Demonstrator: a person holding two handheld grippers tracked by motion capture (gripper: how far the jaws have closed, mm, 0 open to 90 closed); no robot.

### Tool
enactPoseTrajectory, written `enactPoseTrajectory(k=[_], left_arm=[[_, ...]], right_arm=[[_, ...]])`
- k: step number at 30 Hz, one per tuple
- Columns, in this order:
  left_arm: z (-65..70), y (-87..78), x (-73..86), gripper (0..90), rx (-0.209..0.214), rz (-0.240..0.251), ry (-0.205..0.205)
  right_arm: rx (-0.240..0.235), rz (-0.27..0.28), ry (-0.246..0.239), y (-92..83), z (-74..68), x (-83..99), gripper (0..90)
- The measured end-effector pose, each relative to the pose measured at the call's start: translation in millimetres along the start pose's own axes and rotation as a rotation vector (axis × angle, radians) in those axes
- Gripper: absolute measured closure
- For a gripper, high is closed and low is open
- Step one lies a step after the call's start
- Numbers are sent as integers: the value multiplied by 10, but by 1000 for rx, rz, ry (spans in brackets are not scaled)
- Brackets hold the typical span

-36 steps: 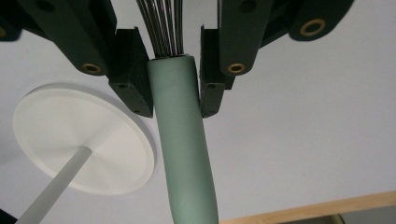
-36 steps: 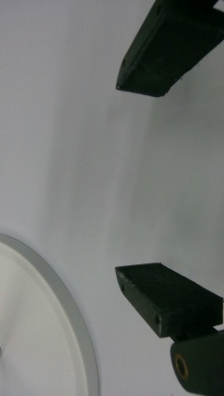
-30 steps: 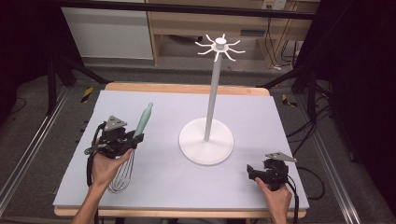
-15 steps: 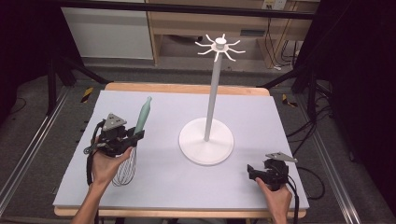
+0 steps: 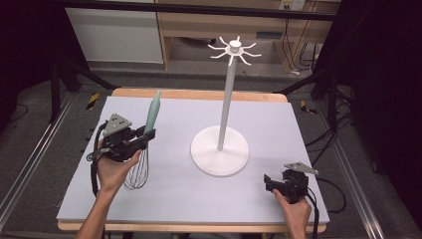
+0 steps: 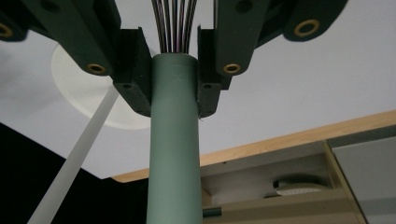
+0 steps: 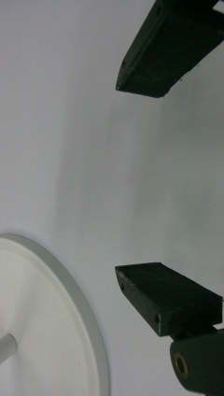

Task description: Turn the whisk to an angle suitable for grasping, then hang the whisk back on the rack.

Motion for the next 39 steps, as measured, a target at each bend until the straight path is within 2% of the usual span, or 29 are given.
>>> enactPoseTrajectory(k=[5, 7, 10, 14, 31, 35, 39], left_arm=[[18, 25, -75, 687, 13, 54, -2], [18, 31, -107, 687, 25, 88, -15], [21, 29, -125, 687, 32, 113, -22], [55, 21, -185, 687, 46, 148, -15], [203, 70, -412, 687, 83, 207, 9], [227, 87, -446, 687, 90, 214, 4], [280, 102, -532, 687, 93, 226, 20]], right_arm=[[9, 18, 21, -21, 26, -9, 112], [9, 17, 23, -16, 30, -7, 112], [7, 19, 17, -16, 28, -8, 112], [10, 30, 18, -33, 28, -13, 112], [11, 34, 25, -47, 39, -8, 112], [8, 35, 17, -46, 39, -7, 112], [3, 33, 9, -35, 35, -3, 112]])
Point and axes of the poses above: each handheld gripper's, and its own axes: y roughly forward along the jaws, x roughly out of its underside, z roughly to its right, the point moved 1 cm from there along y, roughly forward along the jaws, and after that the axes turned 15 degrees about z, right-handed, at the moved point
